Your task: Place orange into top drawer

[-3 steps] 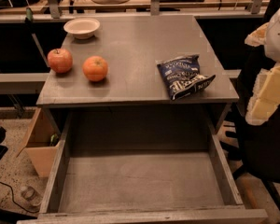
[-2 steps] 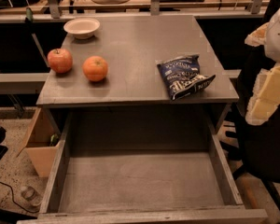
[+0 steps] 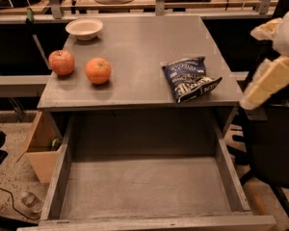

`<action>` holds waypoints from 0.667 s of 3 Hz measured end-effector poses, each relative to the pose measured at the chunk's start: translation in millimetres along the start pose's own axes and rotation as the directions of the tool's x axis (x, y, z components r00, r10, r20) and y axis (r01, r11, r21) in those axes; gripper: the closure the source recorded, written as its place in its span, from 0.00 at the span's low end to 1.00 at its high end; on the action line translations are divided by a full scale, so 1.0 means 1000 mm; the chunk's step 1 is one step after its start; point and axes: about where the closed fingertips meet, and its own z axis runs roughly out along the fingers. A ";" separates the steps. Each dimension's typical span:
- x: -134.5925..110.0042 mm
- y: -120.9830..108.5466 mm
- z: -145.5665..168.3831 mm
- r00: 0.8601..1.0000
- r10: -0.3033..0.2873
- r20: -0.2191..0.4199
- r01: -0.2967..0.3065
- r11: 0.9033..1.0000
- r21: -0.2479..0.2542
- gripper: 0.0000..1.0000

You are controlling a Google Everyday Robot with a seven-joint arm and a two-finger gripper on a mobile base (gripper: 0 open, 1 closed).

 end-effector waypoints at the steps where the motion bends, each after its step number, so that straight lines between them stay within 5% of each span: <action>1: -0.005 -0.032 0.039 0.965 0.044 0.260 -0.053 0.998 0.027 0.00; 2: -0.044 -0.059 0.049 0.857 0.042 0.513 -0.084 0.995 0.059 0.00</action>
Offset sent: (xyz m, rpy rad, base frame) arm 0.1101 0.0687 0.0538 0.9576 -0.4056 0.1251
